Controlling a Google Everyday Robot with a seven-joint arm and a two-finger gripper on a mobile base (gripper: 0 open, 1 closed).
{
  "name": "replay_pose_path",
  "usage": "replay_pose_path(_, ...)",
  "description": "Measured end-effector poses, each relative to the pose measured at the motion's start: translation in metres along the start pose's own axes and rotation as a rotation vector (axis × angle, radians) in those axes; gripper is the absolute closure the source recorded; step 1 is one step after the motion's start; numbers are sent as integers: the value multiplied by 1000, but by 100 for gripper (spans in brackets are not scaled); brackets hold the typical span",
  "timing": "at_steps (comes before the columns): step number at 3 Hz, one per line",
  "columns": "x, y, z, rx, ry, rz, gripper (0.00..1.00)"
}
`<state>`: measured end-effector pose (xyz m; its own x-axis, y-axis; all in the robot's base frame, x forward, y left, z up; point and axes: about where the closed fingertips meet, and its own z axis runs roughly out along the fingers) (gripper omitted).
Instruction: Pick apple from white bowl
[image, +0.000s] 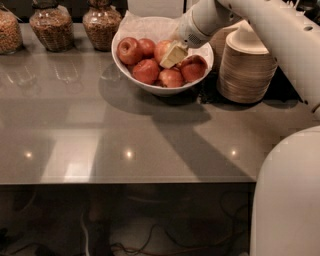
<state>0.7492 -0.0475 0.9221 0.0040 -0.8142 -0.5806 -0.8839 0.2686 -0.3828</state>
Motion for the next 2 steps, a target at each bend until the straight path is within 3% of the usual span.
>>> replay_pose_path(2,4,2,1,-10,7,11,84)
